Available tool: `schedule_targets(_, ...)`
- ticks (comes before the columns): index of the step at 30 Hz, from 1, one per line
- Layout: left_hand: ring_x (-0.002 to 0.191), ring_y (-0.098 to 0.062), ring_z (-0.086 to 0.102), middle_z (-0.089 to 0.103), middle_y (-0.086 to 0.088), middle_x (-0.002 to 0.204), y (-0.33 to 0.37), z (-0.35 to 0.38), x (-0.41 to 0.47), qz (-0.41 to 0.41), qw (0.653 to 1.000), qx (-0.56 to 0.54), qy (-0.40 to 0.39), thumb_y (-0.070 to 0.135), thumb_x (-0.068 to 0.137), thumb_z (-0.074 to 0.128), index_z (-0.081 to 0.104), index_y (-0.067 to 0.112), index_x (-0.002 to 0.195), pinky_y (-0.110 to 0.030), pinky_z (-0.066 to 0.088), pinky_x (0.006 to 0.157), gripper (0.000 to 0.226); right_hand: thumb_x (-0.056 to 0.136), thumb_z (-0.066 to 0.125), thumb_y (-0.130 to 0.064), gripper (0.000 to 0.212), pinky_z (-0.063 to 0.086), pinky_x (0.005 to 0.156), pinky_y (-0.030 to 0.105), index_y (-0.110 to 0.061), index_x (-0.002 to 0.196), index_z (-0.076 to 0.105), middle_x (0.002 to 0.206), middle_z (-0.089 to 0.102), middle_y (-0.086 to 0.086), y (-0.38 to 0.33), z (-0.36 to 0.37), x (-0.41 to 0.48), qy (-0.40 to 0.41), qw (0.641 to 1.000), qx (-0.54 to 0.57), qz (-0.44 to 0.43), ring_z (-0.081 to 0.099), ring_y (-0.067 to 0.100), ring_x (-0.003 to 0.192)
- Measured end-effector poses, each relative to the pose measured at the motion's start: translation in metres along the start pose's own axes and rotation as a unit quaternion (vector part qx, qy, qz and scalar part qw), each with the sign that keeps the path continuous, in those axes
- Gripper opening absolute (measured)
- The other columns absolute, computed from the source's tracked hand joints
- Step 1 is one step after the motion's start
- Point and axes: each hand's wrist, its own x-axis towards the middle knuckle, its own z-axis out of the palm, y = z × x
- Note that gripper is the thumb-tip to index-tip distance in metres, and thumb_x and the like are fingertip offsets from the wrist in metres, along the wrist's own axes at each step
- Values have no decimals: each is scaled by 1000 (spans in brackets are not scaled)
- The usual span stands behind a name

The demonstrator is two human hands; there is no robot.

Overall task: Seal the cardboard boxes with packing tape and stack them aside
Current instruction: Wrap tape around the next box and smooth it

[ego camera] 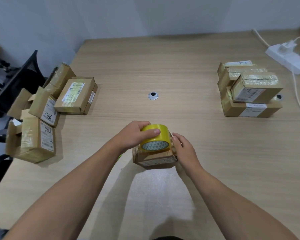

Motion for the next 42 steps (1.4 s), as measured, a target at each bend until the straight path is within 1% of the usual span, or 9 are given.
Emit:
schedule_targets(5, 79, -21, 61, 63, -8, 79, -3, 3, 3, -6, 1000, -26, -10, 61, 68, 72, 66, 7, 85, -39, 47, 78, 57, 102, 49, -49, 42, 50, 99, 30, -35, 141, 55, 142, 52, -3, 7, 8, 4, -40, 999, 34, 11, 54, 12, 128)
schedule_targets(8, 78, -22, 62, 64, -11, 81, -8, 9, 3, -21, 999, -29, -12, 60, 68, 73, 65, -3, 90, -40, 48, 78, 67, 97, 52, -54, 43, 56, 97, 42, -42, 138, 55, 141, 56, -1, 12, 15, 4, -65, 996, 40, 44, 61, 17, 123)
schedule_targets(12, 74, -21, 62, 65, -9, 77, -11, 13, 4, -30, 999, -32, -2, 59, 66, 74, 66, 0, 87, -38, 48, 75, 63, 103, 49, -39, 29, 59, 91, 46, -48, 127, 62, 126, 68, 0, 15, 22, 2, -85, 993, 63, 43, 70, 18, 109)
schedule_targets(17, 75, -22, 64, 66, -11, 78, -9, 11, 7, -32, 999, -2, -12, 61, 67, 74, 67, 0, 87, -40, 50, 76, 65, 104, 42, -18, 41, 58, 91, 52, -42, 133, 60, 129, 66, 7, 8, 25, 5, -113, 992, 56, 11, 66, 29, 115)
schedule_targets(25, 73, -20, 62, 64, -9, 76, -4, 6, 4, -38, 998, 21, -46, 54, 75, 72, 65, -2, 86, -37, 48, 76, 57, 106, 40, -9, 47, 46, 76, 2, -32, 147, 50, 141, 54, 1, 12, 22, 0, -82, 996, -5, -31, 56, 11, 123)
schedule_targets(29, 71, -20, 60, 61, -7, 73, -4, 5, 1, -32, 998, 34, -46, 61, 71, 70, 63, -1, 82, -37, 47, 75, 63, 108, 38, -10, 47, 39, 73, -4, -31, 150, 46, 145, 51, -1, 7, 19, -3, -91, 994, -17, -49, 53, 3, 119)
schedule_targets(33, 67, -15, 62, 63, 2, 66, -4, -3, -2, -34, 996, 73, -33, 58, 73, 70, 67, 19, 67, -37, 49, 74, 39, 110, 33, -15, 45, 27, 82, -10, -31, 152, 41, 152, 44, -5, 8, 19, -5, -78, 990, -82, -79, 39, 1, 128)
schedule_targets(38, 79, -23, 71, 73, -5, 78, -4, -20, -12, -48, 989, 141, -25, 67, 67, 65, 73, 13, 80, -42, 56, 81, 56, 110, 33, -19, 44, 23, 88, -8, -31, 150, 43, 151, 46, -7, 7, 19, -6, -70, 986, -120, -89, 39, -2, 127)
schedule_targets(42, 70, -15, 65, 68, -1, 70, 1, -30, -16, -64, 972, 225, -22, 63, 72, 60, 70, 18, 72, -34, 51, 69, 46, 110, 33, -19, 43, 21, 86, -11, -30, 150, 43, 152, 45, -8, 7, 21, -5, -70, 986, -122, -89, 39, -2, 129)
